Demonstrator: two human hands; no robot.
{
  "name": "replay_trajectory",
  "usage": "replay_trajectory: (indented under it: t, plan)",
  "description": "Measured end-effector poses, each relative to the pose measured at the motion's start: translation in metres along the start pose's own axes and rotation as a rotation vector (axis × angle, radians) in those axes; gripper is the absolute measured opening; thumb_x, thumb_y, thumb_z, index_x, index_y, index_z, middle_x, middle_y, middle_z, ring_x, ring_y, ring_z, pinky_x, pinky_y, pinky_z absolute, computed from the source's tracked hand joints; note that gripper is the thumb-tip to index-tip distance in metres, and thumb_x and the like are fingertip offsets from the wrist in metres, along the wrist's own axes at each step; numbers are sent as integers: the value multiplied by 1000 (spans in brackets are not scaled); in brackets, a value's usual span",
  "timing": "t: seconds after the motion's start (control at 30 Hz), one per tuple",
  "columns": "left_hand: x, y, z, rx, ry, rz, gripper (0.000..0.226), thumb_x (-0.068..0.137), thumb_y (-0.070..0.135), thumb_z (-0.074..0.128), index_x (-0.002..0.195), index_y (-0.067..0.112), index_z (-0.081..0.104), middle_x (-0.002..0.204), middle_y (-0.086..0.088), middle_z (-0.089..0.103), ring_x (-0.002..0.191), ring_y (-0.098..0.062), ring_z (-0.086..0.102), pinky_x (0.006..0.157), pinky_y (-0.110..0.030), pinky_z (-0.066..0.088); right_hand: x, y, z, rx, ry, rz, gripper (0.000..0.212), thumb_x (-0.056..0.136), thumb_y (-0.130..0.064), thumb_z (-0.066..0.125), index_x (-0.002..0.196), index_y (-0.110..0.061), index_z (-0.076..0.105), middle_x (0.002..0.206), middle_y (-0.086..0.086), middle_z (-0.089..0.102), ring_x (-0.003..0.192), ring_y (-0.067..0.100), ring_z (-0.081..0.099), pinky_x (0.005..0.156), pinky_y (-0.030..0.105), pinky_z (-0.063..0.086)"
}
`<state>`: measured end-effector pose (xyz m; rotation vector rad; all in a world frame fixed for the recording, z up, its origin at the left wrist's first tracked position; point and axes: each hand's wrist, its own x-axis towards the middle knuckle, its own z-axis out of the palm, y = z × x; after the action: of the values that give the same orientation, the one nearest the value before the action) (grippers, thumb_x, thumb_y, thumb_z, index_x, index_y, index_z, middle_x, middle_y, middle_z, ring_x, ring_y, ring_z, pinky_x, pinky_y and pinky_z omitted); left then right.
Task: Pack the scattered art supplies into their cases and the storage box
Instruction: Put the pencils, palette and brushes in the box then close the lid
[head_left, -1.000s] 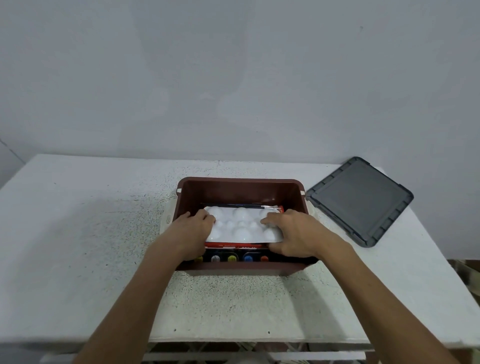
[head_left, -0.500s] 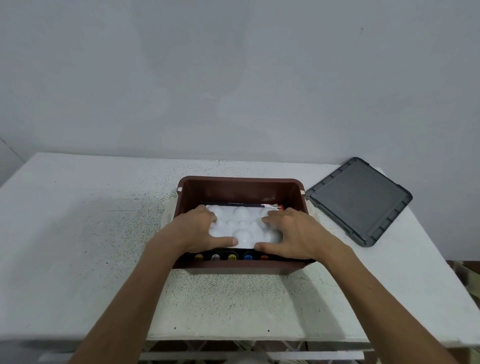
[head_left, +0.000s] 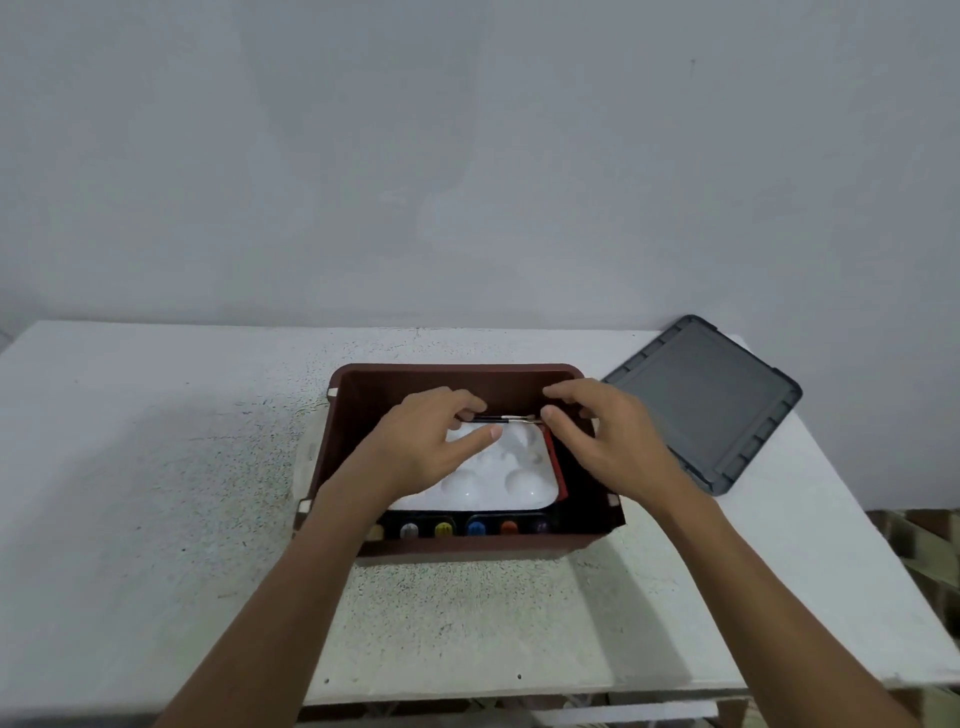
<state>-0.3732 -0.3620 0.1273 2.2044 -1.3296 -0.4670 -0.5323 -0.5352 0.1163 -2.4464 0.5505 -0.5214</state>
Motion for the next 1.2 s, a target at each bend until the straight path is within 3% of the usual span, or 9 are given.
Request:
replay_trajectory:
  t: [0.17,0.33,0.5,0.6,0.7,0.83,0.93,1.07,1.2]
  plan:
    - [25,53,25,-141,108,37,30,93,44,58,117,26,65,105,14,67,95,-1,63,89,-34,53,1,37,-33,51,82,139,27,97,-36,59,118,-22,70,113,-8,68,101,7,62,87,27,51]
    - [35,120,63,-465,156,32,22,92,42,60,109,30,69,94,15,69,83,3,66,79,-23,54,2,93,-79,2,91,199,26,98,-28,58,119,-16,69,115,-5,68,97,8,62,86,29,51]
    - [60,170,117,-674,75,-73,30,95,42,54,122,31,61,112,14,65,102,-3,63,93,-36,53,7,155,-125,-37,52,309,32,97,-30,60,124,-15,65,116,0,68,100,14,63,86,23,44]
    - [80,180,145,-736,2,-238,38,99,37,50,135,26,52,126,9,55,112,-8,53,102,-34,45,12,185,-143,-57,12,362,37,97,-32,60,128,-14,62,118,4,67,100,16,62,88,23,42]
    - [101,184,173,-867,-34,-445,41,99,37,51,137,21,48,130,2,52,118,-15,51,105,-41,43,16,217,-156,-65,-31,419,44,97,-37,58,134,-14,58,125,7,66,112,21,61,99,31,45]
    - [119,185,195,-972,30,-639,4,100,32,51,99,28,51,93,5,50,82,-10,47,85,-35,43,22,251,-161,-53,-77,501,54,98,-38,54,143,-11,47,138,12,57,128,26,52,107,36,40]
    - [130,190,206,-1003,107,-702,22,100,24,51,80,29,42,79,6,42,73,-12,40,76,-36,41,23,273,-161,-62,-120,534,56,99,-32,53,147,-7,38,149,13,45,137,30,43,108,34,33]
    - [142,194,212,-1000,172,-727,28,99,16,49,76,26,38,74,6,40,63,-9,37,59,-28,35,24,299,-162,-87,-157,561,60,97,-22,57,148,-4,34,151,17,40,138,32,37,108,33,30]
    - [150,195,215,-1013,199,-758,16,98,17,50,87,24,41,78,5,43,65,-9,39,56,-26,35,19,327,-165,-60,-268,624,86,91,-29,65,158,-20,11,163,17,10,150,31,14,118,41,20]
